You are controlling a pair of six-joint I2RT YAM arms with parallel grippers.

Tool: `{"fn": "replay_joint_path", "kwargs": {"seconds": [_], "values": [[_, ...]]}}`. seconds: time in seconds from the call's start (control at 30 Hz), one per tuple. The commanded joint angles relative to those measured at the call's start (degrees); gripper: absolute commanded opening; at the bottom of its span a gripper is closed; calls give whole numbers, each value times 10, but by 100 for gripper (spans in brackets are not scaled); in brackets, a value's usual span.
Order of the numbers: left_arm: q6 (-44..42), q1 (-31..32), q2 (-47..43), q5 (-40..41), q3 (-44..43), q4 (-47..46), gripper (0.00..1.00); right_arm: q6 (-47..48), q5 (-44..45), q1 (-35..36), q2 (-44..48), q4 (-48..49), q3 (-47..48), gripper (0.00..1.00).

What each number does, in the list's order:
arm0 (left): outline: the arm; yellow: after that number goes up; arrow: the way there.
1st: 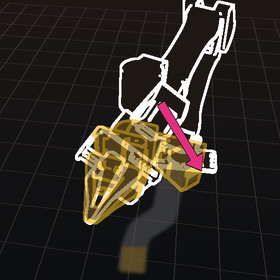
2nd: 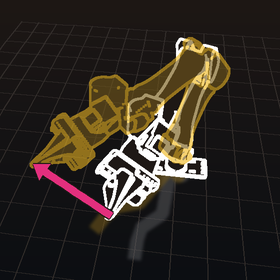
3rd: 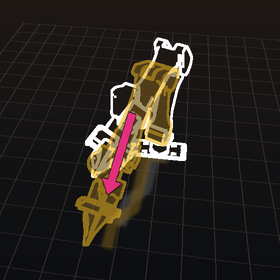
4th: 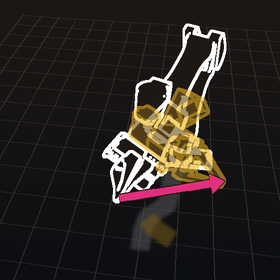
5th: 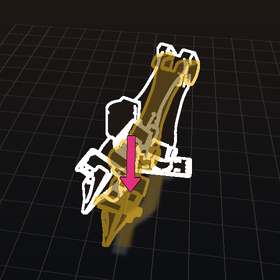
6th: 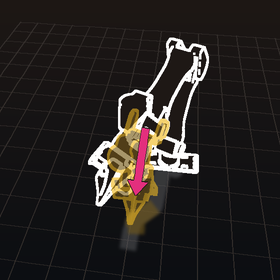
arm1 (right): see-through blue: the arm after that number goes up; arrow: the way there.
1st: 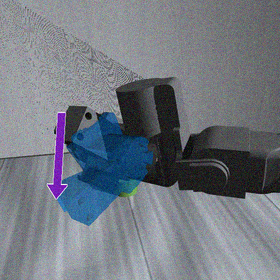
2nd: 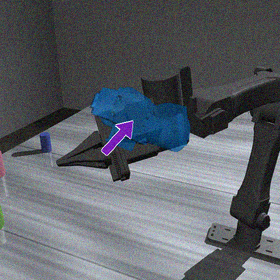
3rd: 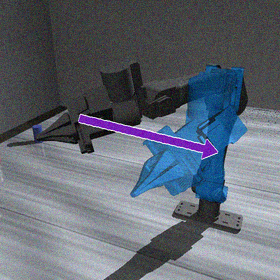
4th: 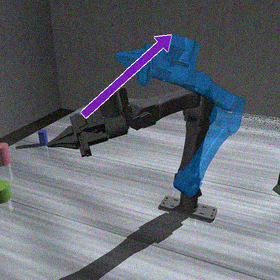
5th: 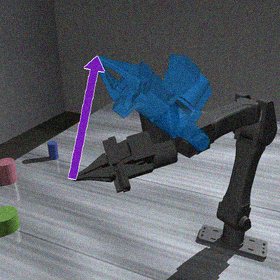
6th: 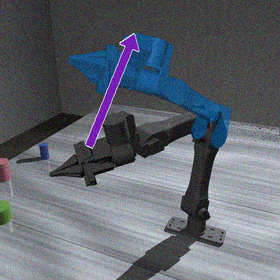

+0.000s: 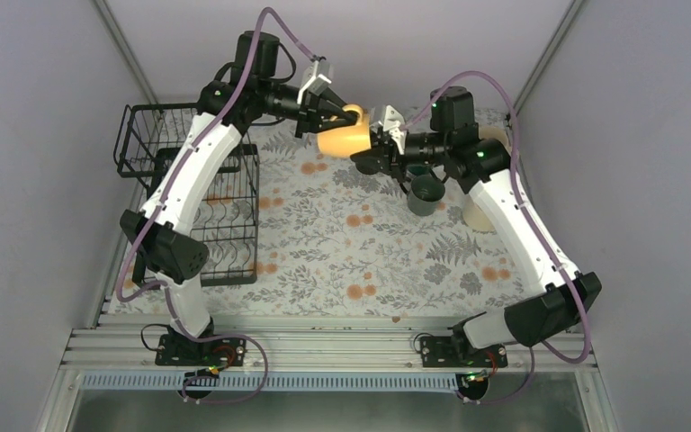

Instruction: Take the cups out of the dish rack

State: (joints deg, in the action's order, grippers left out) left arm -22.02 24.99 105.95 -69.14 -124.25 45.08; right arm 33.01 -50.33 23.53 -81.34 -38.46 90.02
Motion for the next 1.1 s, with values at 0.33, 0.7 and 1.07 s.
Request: {"fn": "replay_joint_path", "kwargs": {"seconds": [0.33, 0.7, 1.07], "values": [[-48, 7, -49, 188, 32, -46, 74, -33, 137, -6, -22, -33, 53, 3], [-118, -3, -200, 576, 237, -161, 100, -13, 279, -9, -210, -194, 189, 3], [-125, -95, -248, 771, 214, -111, 100, 14, 377, 4, -311, -274, 201, 4]]}}
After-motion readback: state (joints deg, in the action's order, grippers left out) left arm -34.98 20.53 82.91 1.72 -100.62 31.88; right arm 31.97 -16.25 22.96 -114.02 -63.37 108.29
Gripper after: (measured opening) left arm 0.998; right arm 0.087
